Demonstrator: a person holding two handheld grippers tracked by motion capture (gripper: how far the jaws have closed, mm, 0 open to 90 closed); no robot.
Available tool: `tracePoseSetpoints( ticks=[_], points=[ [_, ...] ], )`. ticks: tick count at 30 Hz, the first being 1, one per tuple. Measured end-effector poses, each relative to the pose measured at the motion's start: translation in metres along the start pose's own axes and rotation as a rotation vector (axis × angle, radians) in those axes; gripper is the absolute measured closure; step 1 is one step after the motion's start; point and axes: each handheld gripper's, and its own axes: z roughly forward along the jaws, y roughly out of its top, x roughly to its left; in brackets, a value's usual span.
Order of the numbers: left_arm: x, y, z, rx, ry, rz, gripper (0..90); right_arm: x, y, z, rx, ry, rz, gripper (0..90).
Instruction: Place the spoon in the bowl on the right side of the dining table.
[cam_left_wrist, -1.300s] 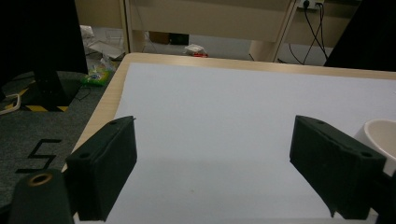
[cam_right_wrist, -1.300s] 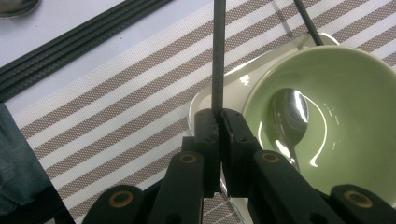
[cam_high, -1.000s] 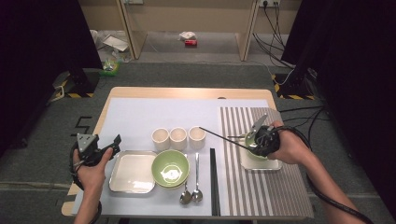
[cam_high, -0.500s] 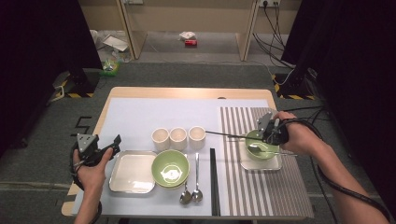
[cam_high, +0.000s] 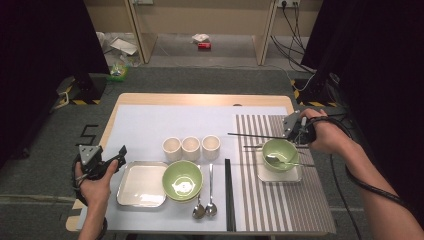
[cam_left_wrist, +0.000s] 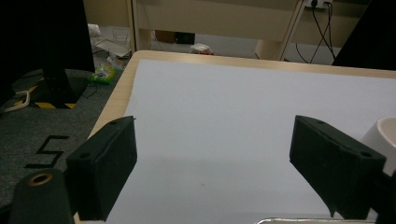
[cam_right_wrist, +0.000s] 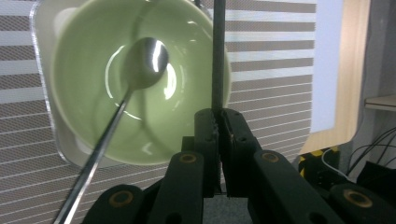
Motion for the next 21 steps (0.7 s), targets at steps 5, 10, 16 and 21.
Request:
tracePoseSetpoints(
  ticks=[5, 10, 16, 21],
  points=[
    [0.002, -0.001, -0.003, 0.001, 0.01, -0.001, 13.9, -0.007, -0.005, 0.004, 0.01, 0.005, -0.023, 86.1],
    [0.006, -0.002, -0.007, 0.0, 0.024, -0.005, 13.9, -0.014, -0.013, 0.009, 0.024, 0.01, -0.007, 86.1],
    [0.009, -0.004, -0.01, 0.001, 0.035, -0.01, 14.0, -0.02, -0.021, 0.017, 0.039, 0.018, -0.02, 86.1],
    [0.01, -0.005, -0.011, 0.003, 0.04, -0.009, 14.0, -0.027, -0.027, 0.023, 0.046, 0.024, -0.008, 86.1]
  ],
)
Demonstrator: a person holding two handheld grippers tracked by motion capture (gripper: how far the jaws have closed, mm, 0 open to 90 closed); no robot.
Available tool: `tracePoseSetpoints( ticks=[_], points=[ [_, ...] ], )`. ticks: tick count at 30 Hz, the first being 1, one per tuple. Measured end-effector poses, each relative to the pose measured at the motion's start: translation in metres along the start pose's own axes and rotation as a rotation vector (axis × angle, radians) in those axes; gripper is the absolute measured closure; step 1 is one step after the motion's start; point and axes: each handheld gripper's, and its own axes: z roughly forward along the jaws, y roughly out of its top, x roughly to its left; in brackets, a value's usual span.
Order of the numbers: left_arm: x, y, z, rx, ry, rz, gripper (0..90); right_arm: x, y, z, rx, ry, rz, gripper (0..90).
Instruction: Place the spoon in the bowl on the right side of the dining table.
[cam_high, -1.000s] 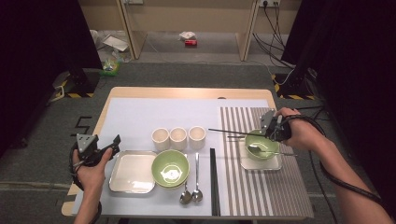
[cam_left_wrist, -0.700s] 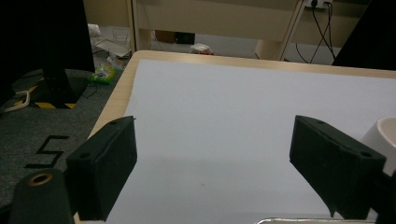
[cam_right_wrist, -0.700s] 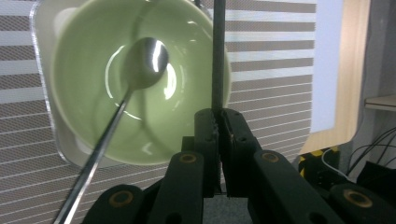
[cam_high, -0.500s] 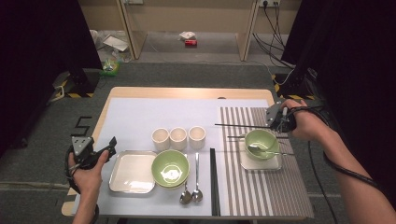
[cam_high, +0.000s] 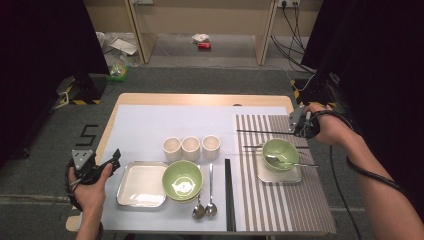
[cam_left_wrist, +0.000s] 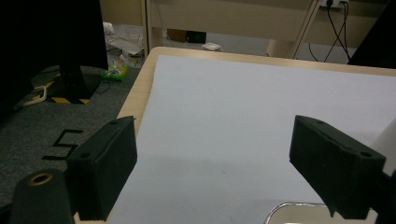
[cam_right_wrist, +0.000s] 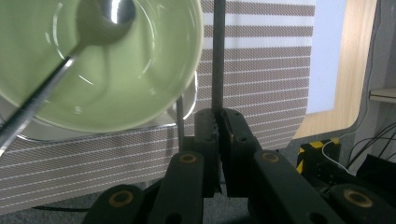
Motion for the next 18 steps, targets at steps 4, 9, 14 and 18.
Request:
tracePoseSetpoints(
  ticks=[4, 9, 14, 18],
  points=[
    [0.001, -0.001, -0.001, 0.003, 0.005, 0.0, 14.0, -0.002, -0.005, 0.009, 0.018, 0.012, 0.001, 86.1],
    [0.001, -0.002, 0.0, 0.003, 0.006, 0.0, 14.0, -0.002, -0.009, 0.02, 0.037, 0.028, 0.002, 86.1],
    [0.0, -0.002, 0.0, 0.005, 0.005, 0.001, 14.0, -0.001, -0.012, 0.032, 0.042, 0.045, -0.001, 86.1],
    [0.0, -0.003, 0.001, 0.008, 0.005, 0.002, 14.0, -0.002, -0.015, 0.036, 0.026, 0.057, 0.022, 86.1]
  ],
)
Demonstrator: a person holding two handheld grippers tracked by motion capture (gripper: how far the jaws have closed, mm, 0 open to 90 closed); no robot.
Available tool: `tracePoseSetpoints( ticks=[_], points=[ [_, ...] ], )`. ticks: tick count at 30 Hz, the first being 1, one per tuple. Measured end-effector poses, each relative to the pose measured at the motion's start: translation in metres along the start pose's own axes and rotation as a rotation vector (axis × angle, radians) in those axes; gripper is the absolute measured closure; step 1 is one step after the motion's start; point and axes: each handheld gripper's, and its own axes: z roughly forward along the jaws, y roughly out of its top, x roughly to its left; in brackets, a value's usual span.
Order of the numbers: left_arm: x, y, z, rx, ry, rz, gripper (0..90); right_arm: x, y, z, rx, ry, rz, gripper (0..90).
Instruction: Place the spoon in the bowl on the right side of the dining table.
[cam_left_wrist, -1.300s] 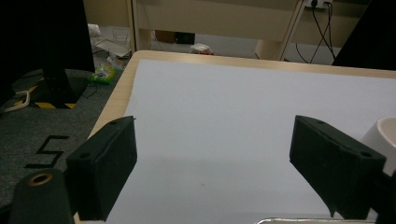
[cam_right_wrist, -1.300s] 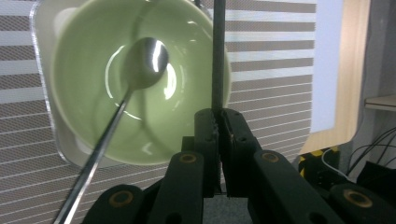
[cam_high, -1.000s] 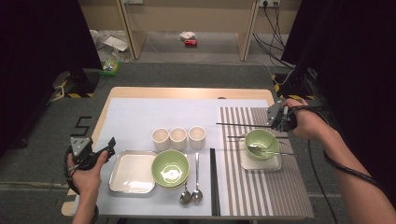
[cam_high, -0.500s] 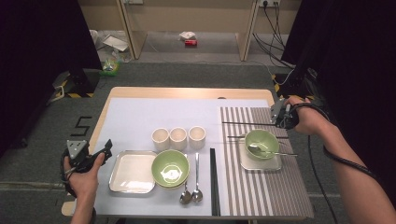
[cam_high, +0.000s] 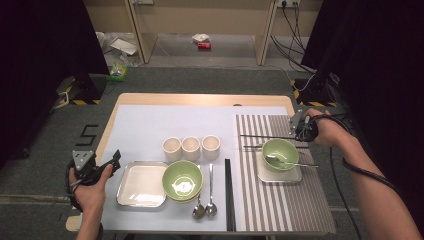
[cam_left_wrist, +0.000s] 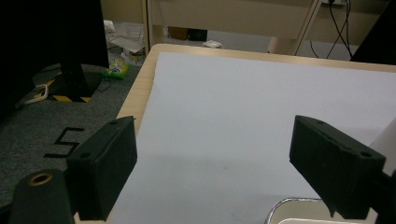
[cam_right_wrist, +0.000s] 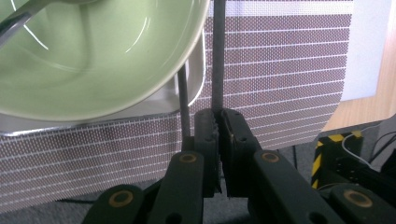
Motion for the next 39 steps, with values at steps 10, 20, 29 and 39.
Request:
tracePoseSetpoints(
  ticks=[10, 20, 29, 39],
  points=[
    [-0.001, -0.001, 0.001, 0.002, -0.002, 0.005, 14.0, 0.0, -0.009, 0.007, 0.019, 0.011, 0.019, 86.1],
    [-0.002, -0.001, 0.002, 0.006, -0.003, 0.006, 14.0, 0.001, -0.011, 0.022, 0.05, 0.038, -0.006, 86.1],
    [-0.003, -0.002, 0.003, 0.011, -0.005, 0.011, 14.0, 0.004, -0.011, 0.031, 0.057, 0.053, -0.017, 86.1],
    [-0.003, -0.002, 0.003, 0.01, -0.006, 0.01, 14.0, 0.005, -0.011, 0.033, 0.051, 0.055, -0.022, 86.0]
  ],
)
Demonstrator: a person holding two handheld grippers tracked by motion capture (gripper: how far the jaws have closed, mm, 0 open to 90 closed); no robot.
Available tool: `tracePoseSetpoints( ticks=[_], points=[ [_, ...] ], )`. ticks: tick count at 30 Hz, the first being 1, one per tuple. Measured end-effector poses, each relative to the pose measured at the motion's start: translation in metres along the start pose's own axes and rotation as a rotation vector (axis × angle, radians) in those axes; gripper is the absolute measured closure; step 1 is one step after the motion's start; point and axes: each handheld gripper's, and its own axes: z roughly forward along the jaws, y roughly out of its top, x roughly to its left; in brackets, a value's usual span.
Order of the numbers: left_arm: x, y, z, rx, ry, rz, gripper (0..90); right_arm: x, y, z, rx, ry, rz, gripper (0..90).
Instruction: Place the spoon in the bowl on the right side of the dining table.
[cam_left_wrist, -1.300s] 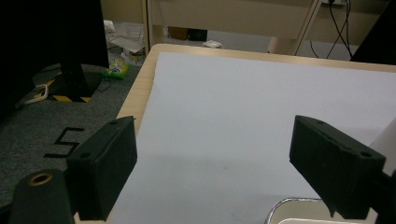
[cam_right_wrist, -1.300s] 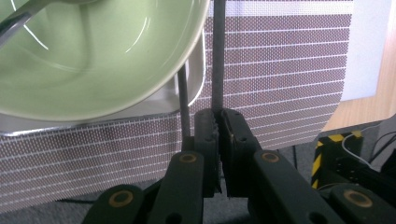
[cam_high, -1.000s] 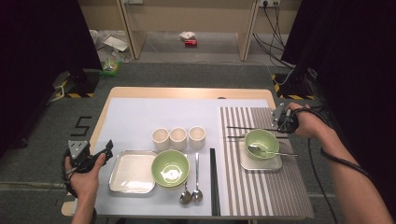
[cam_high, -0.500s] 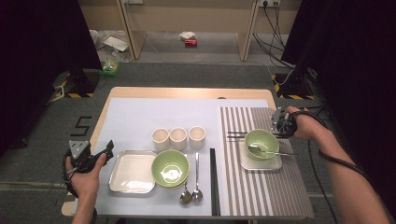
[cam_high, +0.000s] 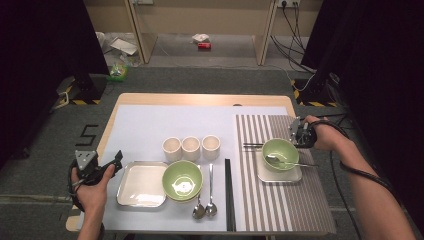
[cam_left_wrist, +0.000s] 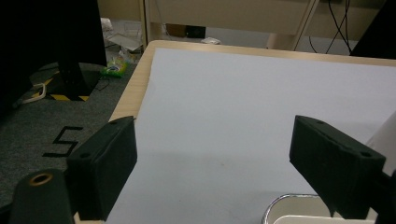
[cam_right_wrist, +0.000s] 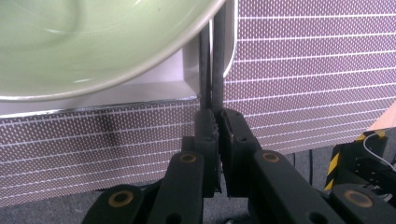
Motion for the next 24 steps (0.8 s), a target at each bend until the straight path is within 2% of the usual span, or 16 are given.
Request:
tracePoseSetpoints(
  ticks=[9, 20, 21, 24],
  points=[
    [0.0, -0.0001, 0.0001, 0.001, 0.0, -0.001, 14.0, 0.0005, 0.0018, 0.0012, 0.007, 0.008, -0.019, 86.0],
    [-0.0004, -0.0003, 0.0006, 0.001, -0.002, 0.0, 14.0, 0.0007, 0.0017, 0.0008, 0.011, 0.008, -0.022, 85.9],
    [-0.0006, -0.0002, 0.0006, 0.003, -0.003, 0.002, 14.0, 0.0008, 0.0009, 0.0012, 0.01, 0.015, -0.008, 85.9],
    [-0.0007, 0.0, 0.0005, 0.003, -0.004, 0.003, 14.0, 0.0003, 0.0002, 0.0017, 0.009, 0.013, -0.007, 85.8]
  ],
)
